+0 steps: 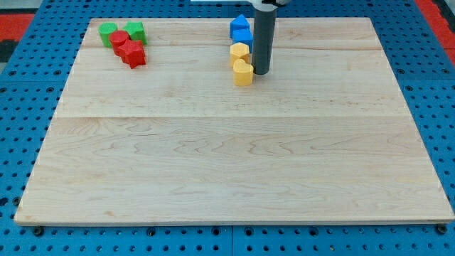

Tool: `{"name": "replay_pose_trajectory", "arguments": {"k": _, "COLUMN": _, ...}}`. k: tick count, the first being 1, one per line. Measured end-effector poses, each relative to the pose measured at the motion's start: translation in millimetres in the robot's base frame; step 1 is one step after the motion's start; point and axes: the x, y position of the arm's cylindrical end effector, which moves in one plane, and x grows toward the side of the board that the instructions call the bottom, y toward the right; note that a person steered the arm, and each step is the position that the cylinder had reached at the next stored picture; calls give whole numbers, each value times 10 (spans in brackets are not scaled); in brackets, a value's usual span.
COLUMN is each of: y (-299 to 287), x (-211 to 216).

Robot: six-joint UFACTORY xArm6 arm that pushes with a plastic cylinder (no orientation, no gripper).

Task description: Place the green circle to the bottom right of the yellow heart

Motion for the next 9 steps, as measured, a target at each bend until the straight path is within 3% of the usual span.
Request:
{"name": "replay_pose_trajectory", "arguments": {"k": 2, "y": -133, "x": 31}}
{"name": "replay_pose_trajectory", "arguments": {"k": 3, "y": 12, "x": 250}}
{"name": "replay_pose_trajectory", "arguments": {"k": 4, "y": 167, "x": 904}}
{"name": "replay_pose_trajectory", "arguments": {"k": 5, "y": -1218, "x": 1002}}
{"name": "replay_pose_trajectory", "arguments": {"k": 6, "y": -2510, "x": 652}}
{"name": "replay_pose_trajectory", "arguments": {"k": 8, "y": -3295, "x": -878}}
{"name": "replay_pose_trajectory", "arguments": {"k": 9, "y": -3202, "x": -1436}}
